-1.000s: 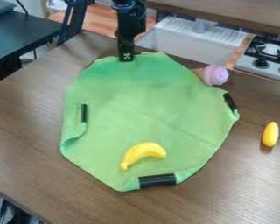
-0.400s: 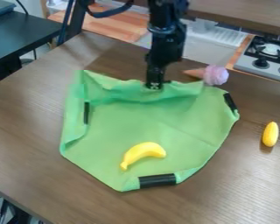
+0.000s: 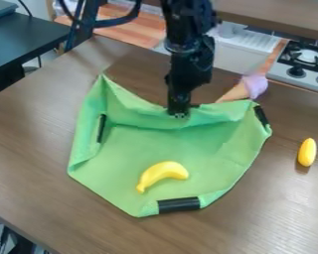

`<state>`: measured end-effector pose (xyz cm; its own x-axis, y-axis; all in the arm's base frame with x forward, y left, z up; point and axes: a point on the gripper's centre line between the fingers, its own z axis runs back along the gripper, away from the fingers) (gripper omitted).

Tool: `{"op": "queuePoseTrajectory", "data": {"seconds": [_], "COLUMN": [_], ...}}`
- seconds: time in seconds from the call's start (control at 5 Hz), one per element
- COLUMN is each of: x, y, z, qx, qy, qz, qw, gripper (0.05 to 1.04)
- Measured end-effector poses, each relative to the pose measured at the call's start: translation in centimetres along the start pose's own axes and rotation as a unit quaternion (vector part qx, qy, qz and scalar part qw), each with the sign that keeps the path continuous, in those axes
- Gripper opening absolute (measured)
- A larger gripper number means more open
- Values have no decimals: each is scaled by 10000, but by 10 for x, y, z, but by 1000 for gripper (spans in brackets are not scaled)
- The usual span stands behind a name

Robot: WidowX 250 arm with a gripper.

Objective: Fold the cloth from top left to bottom right

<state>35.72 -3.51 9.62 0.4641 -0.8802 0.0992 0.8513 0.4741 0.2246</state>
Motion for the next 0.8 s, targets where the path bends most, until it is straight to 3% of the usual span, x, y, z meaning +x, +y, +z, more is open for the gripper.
{"op": "queuePoseTrajectory", "data": {"seconds": [0.2,0.8], "x": [2,17], "y": [-13,-64], "z": [6,4], "qx": [188,118], "qy": [-289,-812], "qz": [175,830], "qw": [9993,9932], "gripper": [55,55]}}
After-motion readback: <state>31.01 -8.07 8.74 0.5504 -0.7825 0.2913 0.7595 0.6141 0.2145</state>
